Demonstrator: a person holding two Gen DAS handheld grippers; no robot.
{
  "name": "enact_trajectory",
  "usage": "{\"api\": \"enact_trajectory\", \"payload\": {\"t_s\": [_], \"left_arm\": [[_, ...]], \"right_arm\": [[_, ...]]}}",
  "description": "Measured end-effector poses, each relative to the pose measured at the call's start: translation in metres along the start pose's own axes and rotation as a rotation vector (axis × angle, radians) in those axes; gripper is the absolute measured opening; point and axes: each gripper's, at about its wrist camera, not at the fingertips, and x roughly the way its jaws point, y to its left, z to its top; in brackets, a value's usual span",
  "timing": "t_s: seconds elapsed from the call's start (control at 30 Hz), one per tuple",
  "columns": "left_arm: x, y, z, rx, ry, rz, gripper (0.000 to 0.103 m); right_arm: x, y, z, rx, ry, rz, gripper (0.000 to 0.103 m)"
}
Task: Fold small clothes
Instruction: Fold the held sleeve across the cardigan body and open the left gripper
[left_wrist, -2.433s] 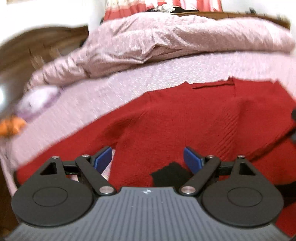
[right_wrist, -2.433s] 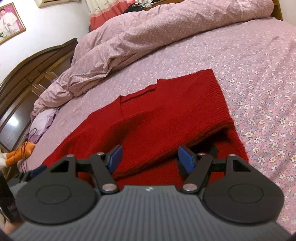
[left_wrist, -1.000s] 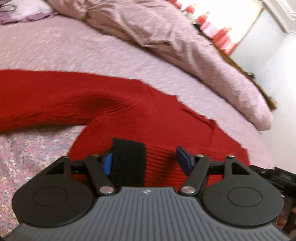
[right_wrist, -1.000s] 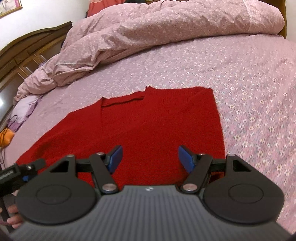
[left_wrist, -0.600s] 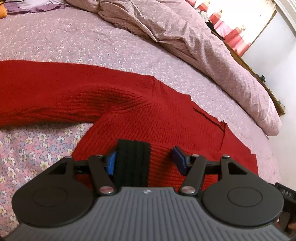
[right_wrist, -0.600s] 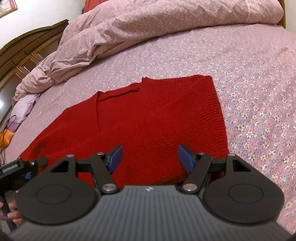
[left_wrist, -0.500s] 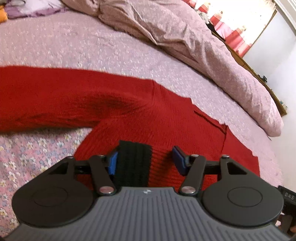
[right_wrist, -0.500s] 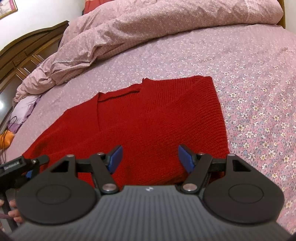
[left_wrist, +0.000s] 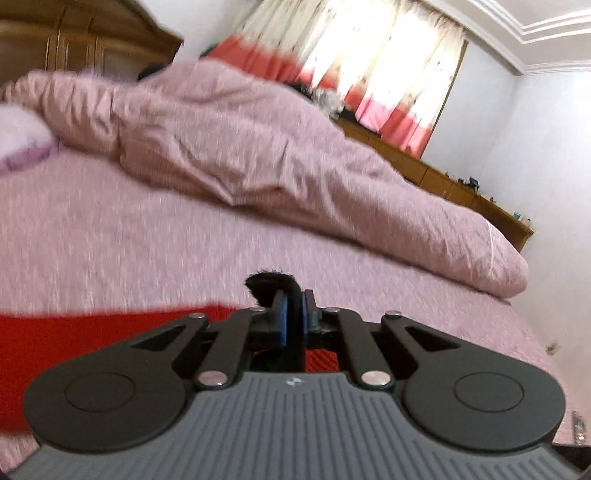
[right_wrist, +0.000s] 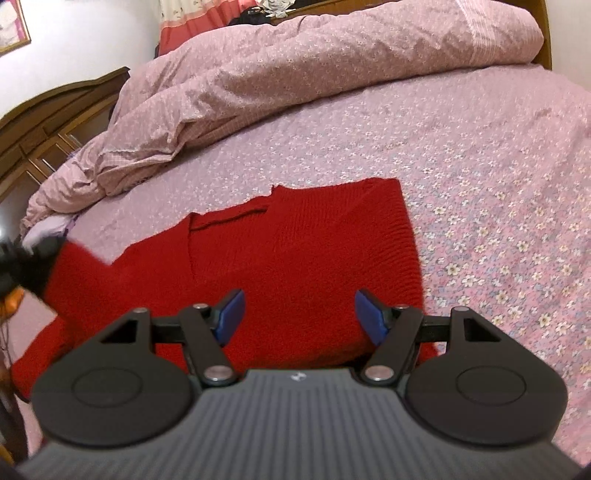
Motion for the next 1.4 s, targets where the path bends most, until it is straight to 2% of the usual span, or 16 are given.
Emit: {"api": "enact_trajectory", "payload": {"t_s": [0.07, 0.13, 0.23, 0.3, 0.4, 0.57, 0.67, 0.77, 0.8, 0.9, 1.0, 1.1, 1.17, 1.27, 1.4], "left_arm": [[0.005, 0.005, 0.003, 0.002, -0.003, 0.032, 0.009], [0.017, 0.014, -0.003, 0.032, 0.028, 0.094, 0.009], [0.046, 0.030, -0.026, 0.117, 0.126, 0.207, 0.009], [0.057, 0.044, -0.039, 0.102, 0.191, 0.238, 0.009], [0.064, 0.055, -0.046, 0.075, 0.236, 0.233, 0.009], [0.065, 0.054, -0.045, 0.119, 0.238, 0.213, 0.009], [0.064, 0.051, -0.041, 0.127, 0.225, 0.193, 0.009], [0.058, 0.044, -0.033, 0.137, 0.195, 0.166, 0.009], [0.056, 0.041, -0.030, 0.137, 0.180, 0.158, 0.009], [0.050, 0.035, -0.016, 0.145, 0.117, 0.146, 0.009], [0.054, 0.031, -0.003, 0.192, 0.077, 0.163, 0.009], [0.068, 0.034, -0.004, 0.256, 0.058, 0.250, 0.008], [0.077, 0.042, -0.008, 0.262, 0.085, 0.297, 0.008], [0.084, 0.059, -0.016, 0.213, 0.171, 0.270, 0.008], [0.084, 0.064, -0.023, 0.194, 0.219, 0.225, 0.009]], "right_arm": [[0.000, -0.003, -0.001, 0.003, 0.001, -0.009, 0.069], [0.001, -0.009, -0.003, 0.018, 0.005, -0.013, 0.067], [0.003, -0.015, -0.004, 0.040, 0.009, -0.023, 0.067], [0.003, -0.017, -0.003, 0.041, 0.007, -0.030, 0.068], [0.002, -0.020, 0.001, 0.039, -0.008, -0.067, 0.068], [0.026, -0.030, 0.018, 0.033, -0.026, -0.142, 0.068], [0.048, -0.045, 0.025, 0.060, -0.004, -0.153, 0.067], [0.064, -0.053, 0.026, 0.109, 0.037, -0.081, 0.050], [0.065, -0.052, 0.026, 0.110, 0.033, -0.078, 0.036], [0.060, -0.047, 0.030, 0.080, -0.010, -0.086, 0.018], [0.045, -0.046, 0.033, 0.098, -0.097, -0.074, 0.017], [0.043, -0.048, 0.033, 0.087, -0.149, -0.093, 0.017], [0.049, -0.054, 0.031, 0.112, -0.144, -0.118, 0.017], [0.061, -0.065, 0.026, 0.128, -0.091, -0.111, 0.020], [0.061, -0.064, 0.025, 0.088, -0.078, -0.115, 0.024]]}}
